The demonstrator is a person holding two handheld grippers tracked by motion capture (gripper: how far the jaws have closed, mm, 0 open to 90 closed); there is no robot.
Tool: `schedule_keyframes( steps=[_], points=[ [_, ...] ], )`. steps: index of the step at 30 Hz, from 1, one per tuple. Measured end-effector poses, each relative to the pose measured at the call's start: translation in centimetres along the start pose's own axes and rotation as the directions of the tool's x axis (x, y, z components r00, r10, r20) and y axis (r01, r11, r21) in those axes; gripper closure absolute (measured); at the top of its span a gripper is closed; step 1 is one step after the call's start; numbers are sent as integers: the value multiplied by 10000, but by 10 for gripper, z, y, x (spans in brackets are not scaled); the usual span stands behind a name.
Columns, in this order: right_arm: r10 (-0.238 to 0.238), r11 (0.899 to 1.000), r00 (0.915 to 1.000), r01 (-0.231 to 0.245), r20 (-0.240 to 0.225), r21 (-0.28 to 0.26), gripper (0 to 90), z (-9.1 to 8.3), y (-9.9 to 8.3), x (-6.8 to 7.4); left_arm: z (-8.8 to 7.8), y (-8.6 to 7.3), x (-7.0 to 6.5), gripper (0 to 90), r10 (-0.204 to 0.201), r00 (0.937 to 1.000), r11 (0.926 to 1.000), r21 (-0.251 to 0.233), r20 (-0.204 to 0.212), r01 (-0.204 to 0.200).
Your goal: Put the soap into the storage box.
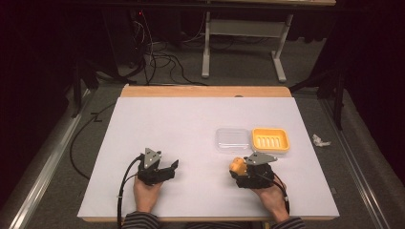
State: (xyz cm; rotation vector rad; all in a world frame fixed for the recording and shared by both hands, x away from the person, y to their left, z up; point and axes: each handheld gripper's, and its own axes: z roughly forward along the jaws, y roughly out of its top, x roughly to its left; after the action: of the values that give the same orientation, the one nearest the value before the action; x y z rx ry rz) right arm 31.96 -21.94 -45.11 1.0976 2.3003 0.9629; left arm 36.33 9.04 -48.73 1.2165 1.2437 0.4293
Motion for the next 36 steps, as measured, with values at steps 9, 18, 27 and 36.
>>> schedule_keyframes(
  steps=[9,18,27,36],
  points=[
    [352,9993,9994,-351,50,-81,276,-10,0,-11,0,0,0,235,-8,10000,10000,-7,-18,8],
    [696,9974,9976,-696,-21,-157,276,-20,-2,-20,0,0,0,235,-8,10000,10000,-9,-21,8],
    [1121,9927,9936,-1115,126,-462,275,-33,-5,-35,0,0,0,235,-6,10000,10000,-9,-23,6],
    [1312,9902,9909,-1294,309,-531,275,-43,-7,-46,0,0,0,236,3,10000,10000,21,-42,-3]
  ],
)
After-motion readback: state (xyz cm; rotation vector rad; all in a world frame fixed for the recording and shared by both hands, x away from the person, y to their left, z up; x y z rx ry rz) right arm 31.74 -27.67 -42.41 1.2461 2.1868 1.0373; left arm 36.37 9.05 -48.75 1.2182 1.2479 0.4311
